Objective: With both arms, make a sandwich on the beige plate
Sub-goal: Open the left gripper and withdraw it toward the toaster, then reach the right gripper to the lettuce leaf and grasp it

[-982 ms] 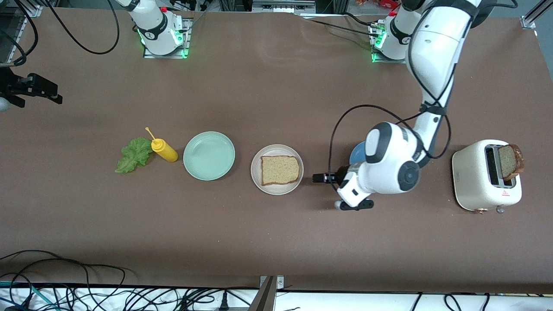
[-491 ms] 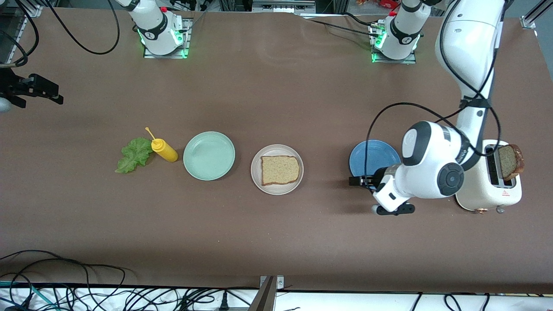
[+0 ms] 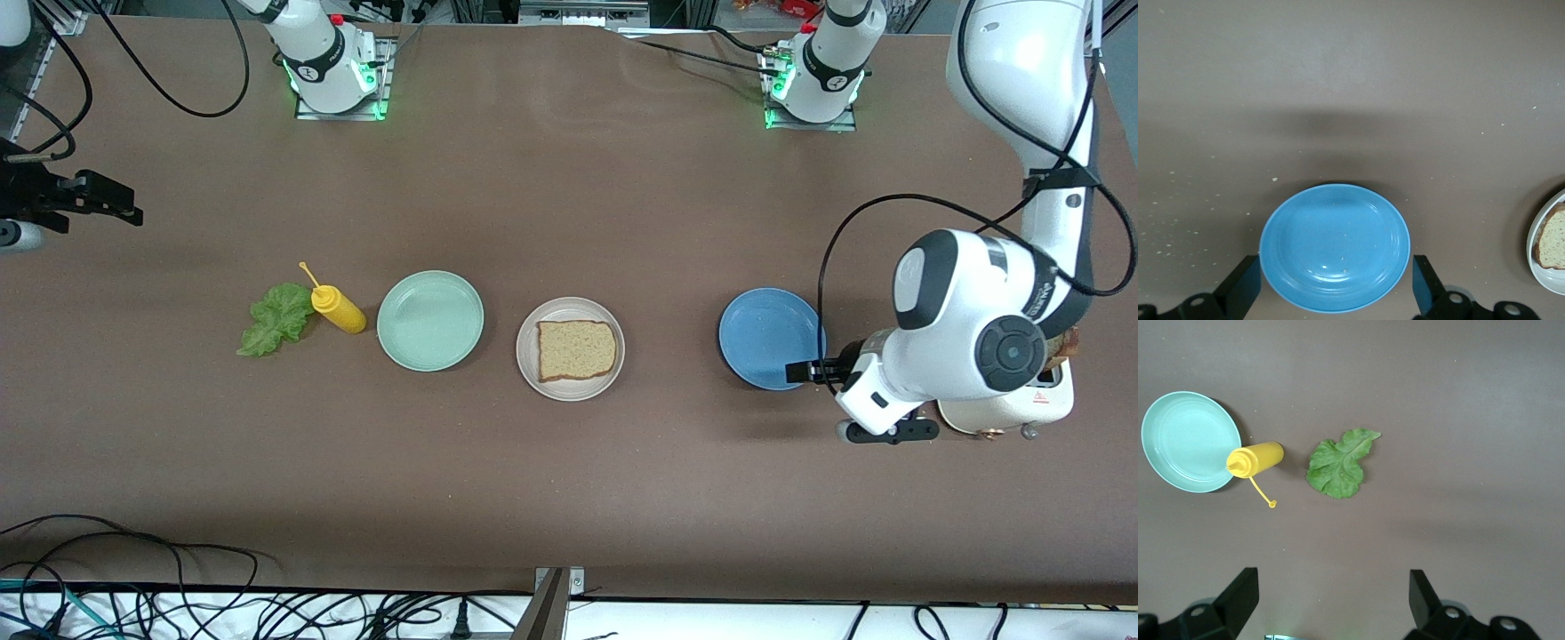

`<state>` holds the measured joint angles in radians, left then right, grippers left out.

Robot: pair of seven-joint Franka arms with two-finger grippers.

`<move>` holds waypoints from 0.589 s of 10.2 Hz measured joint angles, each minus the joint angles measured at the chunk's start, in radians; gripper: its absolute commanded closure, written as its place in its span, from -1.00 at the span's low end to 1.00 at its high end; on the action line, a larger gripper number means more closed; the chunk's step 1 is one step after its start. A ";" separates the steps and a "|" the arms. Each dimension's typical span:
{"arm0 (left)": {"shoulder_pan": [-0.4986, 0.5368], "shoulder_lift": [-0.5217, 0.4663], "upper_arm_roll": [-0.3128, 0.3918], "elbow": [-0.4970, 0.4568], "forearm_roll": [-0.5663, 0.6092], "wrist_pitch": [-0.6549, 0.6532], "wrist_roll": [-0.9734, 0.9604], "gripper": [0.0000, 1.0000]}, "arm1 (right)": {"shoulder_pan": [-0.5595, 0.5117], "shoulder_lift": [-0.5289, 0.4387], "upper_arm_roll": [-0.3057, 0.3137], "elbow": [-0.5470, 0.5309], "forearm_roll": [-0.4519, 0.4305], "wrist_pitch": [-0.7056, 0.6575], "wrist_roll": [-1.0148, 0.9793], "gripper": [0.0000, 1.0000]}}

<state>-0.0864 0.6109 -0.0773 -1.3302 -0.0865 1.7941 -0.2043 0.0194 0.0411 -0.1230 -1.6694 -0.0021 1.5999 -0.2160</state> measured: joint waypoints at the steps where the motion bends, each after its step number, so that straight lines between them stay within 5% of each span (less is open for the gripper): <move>1: 0.006 -0.012 0.000 0.000 0.017 -0.008 0.000 -1.00 | -0.001 0.003 -0.005 -0.012 0.000 0.010 0.000 -1.00; 6: 0.013 -0.038 0.001 0.000 0.069 -0.019 0.000 -1.00 | 0.001 0.008 -0.011 -0.182 0.000 0.205 0.079 -1.00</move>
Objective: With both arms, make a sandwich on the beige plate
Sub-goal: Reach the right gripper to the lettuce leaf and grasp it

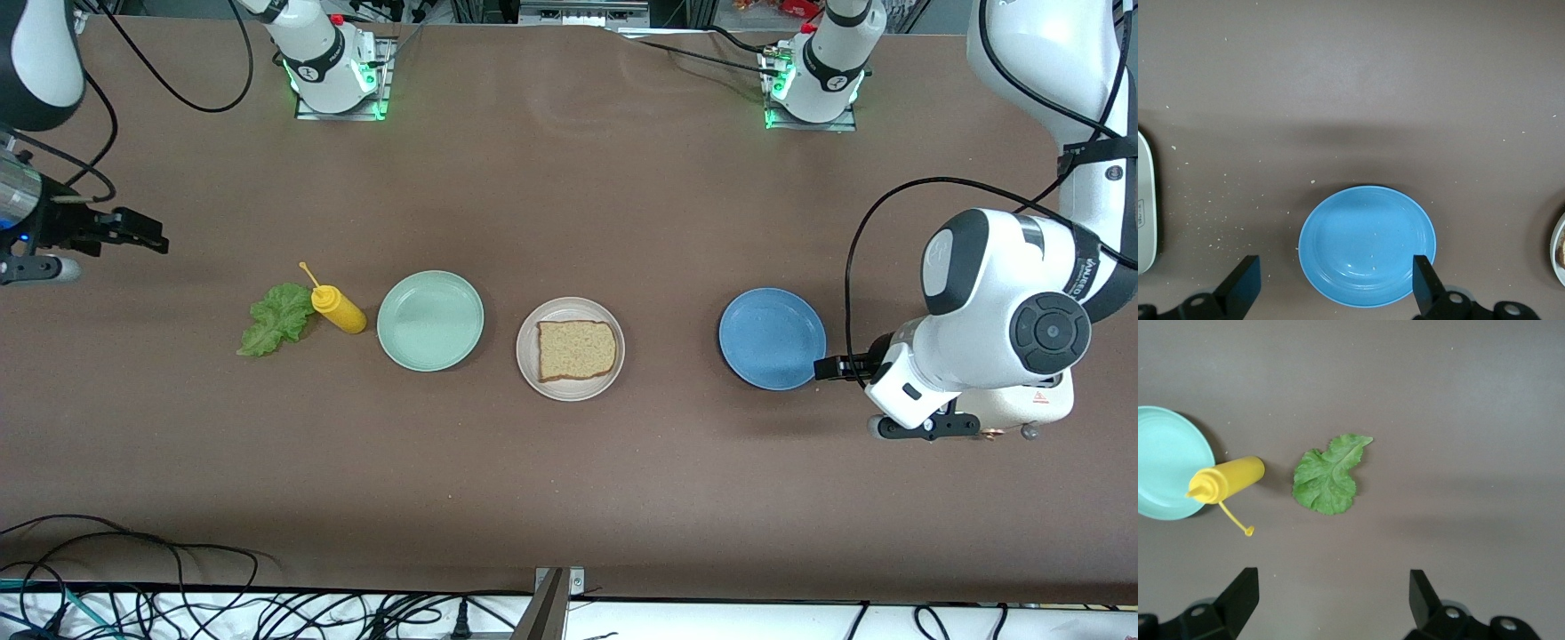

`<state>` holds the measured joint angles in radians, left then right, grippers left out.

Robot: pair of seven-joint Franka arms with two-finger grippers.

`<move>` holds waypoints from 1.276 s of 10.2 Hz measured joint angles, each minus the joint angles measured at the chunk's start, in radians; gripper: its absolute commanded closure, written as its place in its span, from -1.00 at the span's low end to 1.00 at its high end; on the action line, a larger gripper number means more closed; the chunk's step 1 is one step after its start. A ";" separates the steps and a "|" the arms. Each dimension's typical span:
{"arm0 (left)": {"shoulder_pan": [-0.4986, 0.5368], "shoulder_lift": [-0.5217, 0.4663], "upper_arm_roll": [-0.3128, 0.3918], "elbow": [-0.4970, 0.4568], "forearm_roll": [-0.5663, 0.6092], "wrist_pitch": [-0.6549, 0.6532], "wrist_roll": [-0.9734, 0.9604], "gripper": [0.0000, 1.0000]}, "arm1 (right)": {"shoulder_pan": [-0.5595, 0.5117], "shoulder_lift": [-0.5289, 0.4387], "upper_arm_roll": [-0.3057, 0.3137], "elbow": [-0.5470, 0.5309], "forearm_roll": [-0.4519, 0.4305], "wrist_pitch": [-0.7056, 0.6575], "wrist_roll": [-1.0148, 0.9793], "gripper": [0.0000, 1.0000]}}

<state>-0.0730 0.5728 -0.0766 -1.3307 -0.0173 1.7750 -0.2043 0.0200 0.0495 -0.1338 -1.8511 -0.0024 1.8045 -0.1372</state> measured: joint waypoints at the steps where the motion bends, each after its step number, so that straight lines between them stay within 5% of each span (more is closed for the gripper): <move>1: 0.006 0.000 0.000 0.000 0.000 0.000 0.000 -1.00 | 0.009 0.005 0.007 -0.028 0.000 0.032 0.036 -1.00; 5: 0.044 -0.008 0.002 0.001 0.001 0.000 0.042 -1.00 | 0.018 0.080 0.012 -0.138 0.000 0.231 0.087 -1.00; 10: 0.081 -0.061 0.005 0.001 0.059 -0.030 0.079 -1.00 | 0.004 0.284 0.002 -0.203 0.003 0.524 0.096 -0.96; 11: 0.081 -0.073 0.004 0.001 0.059 -0.041 0.079 -1.00 | -0.003 0.343 0.001 -0.220 0.004 0.610 0.096 -0.74; 13: 0.081 -0.096 0.004 0.001 0.059 -0.073 0.079 -1.00 | -0.005 0.445 0.002 -0.258 0.004 0.769 0.097 0.54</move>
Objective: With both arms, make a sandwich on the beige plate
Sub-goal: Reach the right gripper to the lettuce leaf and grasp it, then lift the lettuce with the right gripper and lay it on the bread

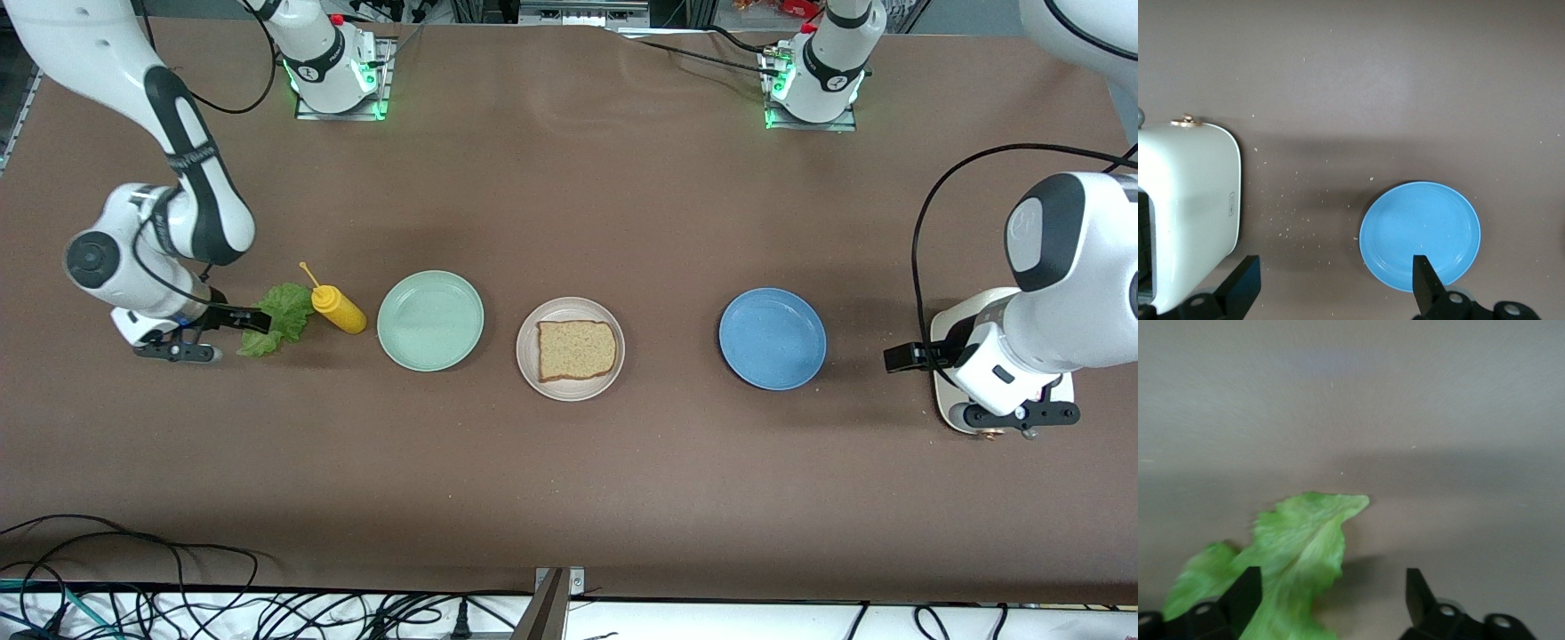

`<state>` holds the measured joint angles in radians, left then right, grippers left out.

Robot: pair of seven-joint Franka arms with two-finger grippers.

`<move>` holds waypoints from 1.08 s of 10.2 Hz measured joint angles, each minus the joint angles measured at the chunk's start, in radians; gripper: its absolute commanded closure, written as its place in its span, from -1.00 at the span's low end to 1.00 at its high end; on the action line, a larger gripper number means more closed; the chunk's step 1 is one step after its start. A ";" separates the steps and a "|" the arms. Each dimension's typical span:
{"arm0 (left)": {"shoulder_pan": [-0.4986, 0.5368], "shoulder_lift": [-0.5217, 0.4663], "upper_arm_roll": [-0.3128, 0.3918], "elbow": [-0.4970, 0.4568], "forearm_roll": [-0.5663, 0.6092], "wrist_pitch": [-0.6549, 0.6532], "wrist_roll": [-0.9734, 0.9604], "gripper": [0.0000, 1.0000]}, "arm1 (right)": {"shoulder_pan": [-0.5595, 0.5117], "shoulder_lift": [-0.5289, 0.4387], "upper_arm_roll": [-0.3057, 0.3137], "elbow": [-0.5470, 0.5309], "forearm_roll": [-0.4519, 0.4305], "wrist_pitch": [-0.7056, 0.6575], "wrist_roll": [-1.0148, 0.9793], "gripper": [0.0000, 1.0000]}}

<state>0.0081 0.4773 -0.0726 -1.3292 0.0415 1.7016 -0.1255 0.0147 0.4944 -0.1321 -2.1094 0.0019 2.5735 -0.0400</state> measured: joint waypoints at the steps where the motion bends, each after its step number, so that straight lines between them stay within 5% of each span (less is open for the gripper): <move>1: 0.000 -0.012 0.000 0.000 0.000 -0.021 0.000 -1.00 | 0.001 0.016 0.002 -0.003 0.001 0.026 0.001 0.87; 8: 0.027 -0.065 0.002 0.000 0.001 -0.079 0.033 -1.00 | 0.003 -0.032 0.008 0.005 0.002 -0.014 0.000 1.00; 11: 0.029 -0.082 0.002 0.000 0.001 -0.105 0.033 -1.00 | 0.005 -0.112 0.009 0.096 0.002 -0.222 -0.002 1.00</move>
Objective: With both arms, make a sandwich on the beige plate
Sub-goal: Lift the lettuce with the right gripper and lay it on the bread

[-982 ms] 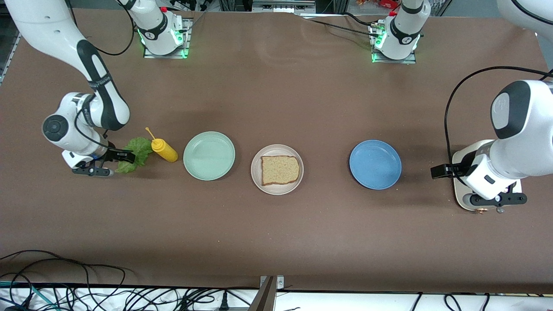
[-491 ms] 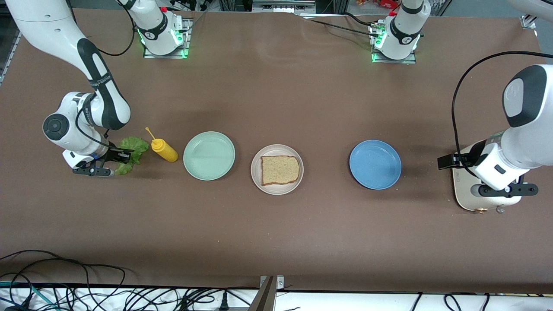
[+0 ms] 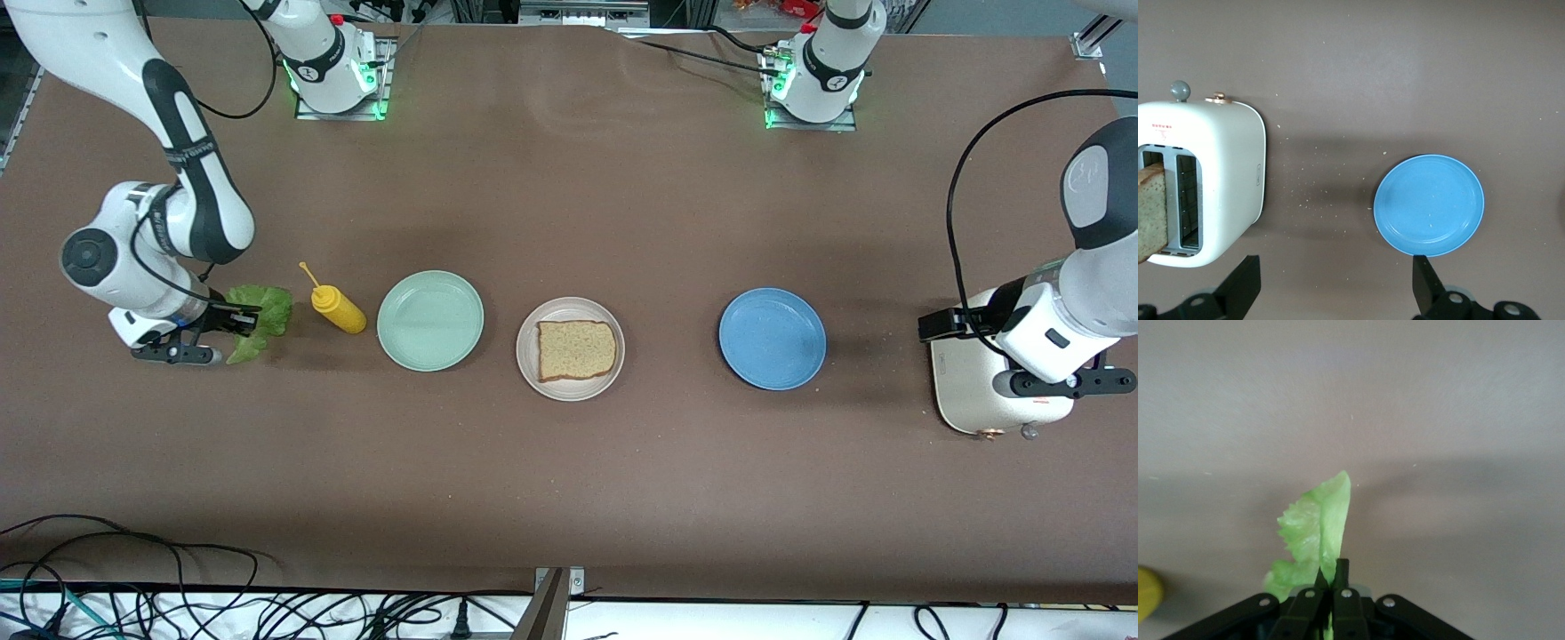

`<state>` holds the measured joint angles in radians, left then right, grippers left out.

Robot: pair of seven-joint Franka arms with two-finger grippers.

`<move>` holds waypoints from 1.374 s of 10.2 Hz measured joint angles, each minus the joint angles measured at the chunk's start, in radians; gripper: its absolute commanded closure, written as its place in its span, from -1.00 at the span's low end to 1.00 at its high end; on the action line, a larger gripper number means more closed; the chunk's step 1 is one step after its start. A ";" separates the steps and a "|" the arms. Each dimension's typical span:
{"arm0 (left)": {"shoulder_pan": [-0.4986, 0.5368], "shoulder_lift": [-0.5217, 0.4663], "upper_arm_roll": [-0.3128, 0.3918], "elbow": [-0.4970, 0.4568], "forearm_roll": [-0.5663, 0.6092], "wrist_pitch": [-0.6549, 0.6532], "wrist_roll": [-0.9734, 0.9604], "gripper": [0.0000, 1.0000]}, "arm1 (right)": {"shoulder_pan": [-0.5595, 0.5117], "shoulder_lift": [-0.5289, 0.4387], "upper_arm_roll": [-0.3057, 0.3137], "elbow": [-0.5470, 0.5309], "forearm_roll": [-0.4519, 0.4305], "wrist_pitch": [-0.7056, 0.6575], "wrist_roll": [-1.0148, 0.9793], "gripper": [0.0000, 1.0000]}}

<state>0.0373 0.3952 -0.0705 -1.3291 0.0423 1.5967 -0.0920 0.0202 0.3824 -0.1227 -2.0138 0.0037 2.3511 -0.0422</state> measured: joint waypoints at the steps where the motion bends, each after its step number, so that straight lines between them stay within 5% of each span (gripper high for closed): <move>1: 0.002 -0.007 0.000 0.000 0.000 -0.008 0.000 -1.00 | 0.000 -0.026 0.000 0.068 0.000 -0.121 0.000 1.00; 7: -0.002 -0.154 -0.011 -0.107 0.000 -0.026 0.001 -1.00 | 0.017 -0.063 0.052 0.461 0.010 -0.698 0.051 1.00; 10: -0.018 -0.253 -0.001 -0.182 0.000 -0.026 0.001 -1.00 | 0.024 -0.120 0.212 0.513 0.021 -0.802 0.330 1.00; 14: -0.052 -0.297 0.068 -0.190 0.000 -0.026 0.033 -1.00 | 0.060 -0.116 0.427 0.507 0.023 -0.747 0.722 1.00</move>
<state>-0.0144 0.0985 -0.0022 -1.5190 0.0424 1.5704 -0.0587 0.0802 0.2665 0.3043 -1.5065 0.0269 1.6045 0.6798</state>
